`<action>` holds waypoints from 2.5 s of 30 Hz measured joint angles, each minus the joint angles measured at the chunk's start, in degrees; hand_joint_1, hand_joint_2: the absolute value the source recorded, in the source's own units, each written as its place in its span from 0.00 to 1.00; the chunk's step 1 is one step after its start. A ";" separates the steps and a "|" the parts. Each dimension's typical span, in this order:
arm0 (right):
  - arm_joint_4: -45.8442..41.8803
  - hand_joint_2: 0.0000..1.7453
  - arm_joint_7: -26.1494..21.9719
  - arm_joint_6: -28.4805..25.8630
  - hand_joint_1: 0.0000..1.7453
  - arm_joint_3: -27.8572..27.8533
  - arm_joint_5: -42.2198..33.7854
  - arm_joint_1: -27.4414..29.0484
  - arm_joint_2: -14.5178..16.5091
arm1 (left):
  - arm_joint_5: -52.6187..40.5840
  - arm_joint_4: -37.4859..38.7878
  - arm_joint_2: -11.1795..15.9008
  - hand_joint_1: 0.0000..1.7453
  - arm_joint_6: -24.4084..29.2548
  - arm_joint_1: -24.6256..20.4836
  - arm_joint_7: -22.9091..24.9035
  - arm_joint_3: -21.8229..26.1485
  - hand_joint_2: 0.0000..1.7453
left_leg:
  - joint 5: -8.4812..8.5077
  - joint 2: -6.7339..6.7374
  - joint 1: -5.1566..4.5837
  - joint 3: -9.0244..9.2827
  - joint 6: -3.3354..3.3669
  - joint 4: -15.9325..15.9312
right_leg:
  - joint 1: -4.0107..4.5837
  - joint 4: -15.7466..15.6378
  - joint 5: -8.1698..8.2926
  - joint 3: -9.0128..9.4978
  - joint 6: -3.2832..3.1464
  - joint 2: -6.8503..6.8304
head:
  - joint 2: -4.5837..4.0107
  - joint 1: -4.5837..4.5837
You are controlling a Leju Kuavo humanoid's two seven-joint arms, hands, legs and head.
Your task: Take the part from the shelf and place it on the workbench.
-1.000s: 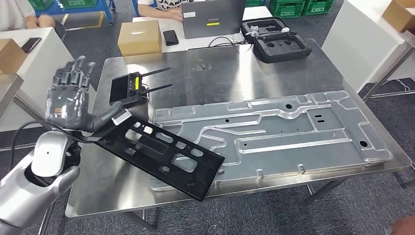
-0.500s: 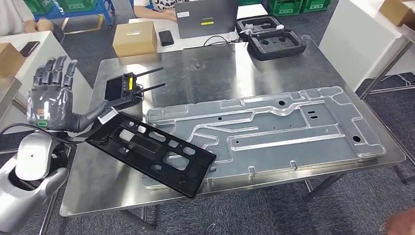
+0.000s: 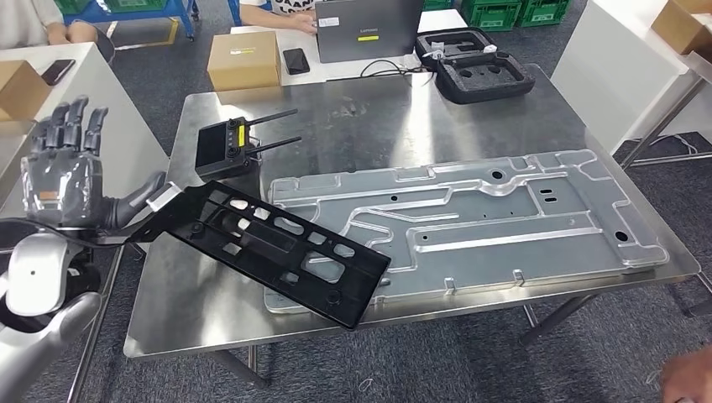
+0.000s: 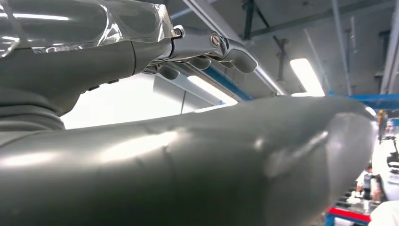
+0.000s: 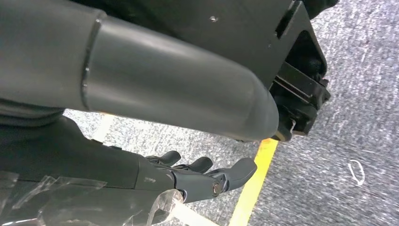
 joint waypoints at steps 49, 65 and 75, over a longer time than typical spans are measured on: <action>-0.02 0.00 0.55 -1.56 0.00 -1.07 -0.42 -0.12 -4.39 | 5.02 -3.82 10.83 0.00 6.92 19.28 0.66 20.99 0.00 | -3.49 0.11 1.34 2.73 -4.10 1.66 | 0.54 -15.82 8.10 5.43 -1.96 -0.34 | 0.00 -0.07; -0.02 0.00 0.19 -1.57 0.00 -1.58 -0.42 -0.15 -4.84 | 4.85 -3.81 9.75 0.00 6.92 19.17 0.61 20.54 0.00 | 1.51 0.20 0.04 -1.10 -1.08 -0.17 | 0.84 -14.52 3.13 10.65 -1.25 -0.16 | 0.01 0.10; -0.04 0.00 0.21 -1.55 0.00 -1.86 -0.39 -0.25 -4.72 | 4.86 -3.80 9.52 0.00 7.07 19.40 0.61 20.52 0.00 | -8.52 0.30 0.92 -6.80 -4.16 17.01 | 0.77 -16.36 6.62 7.61 -3.10 -0.52 | 0.00 -0.18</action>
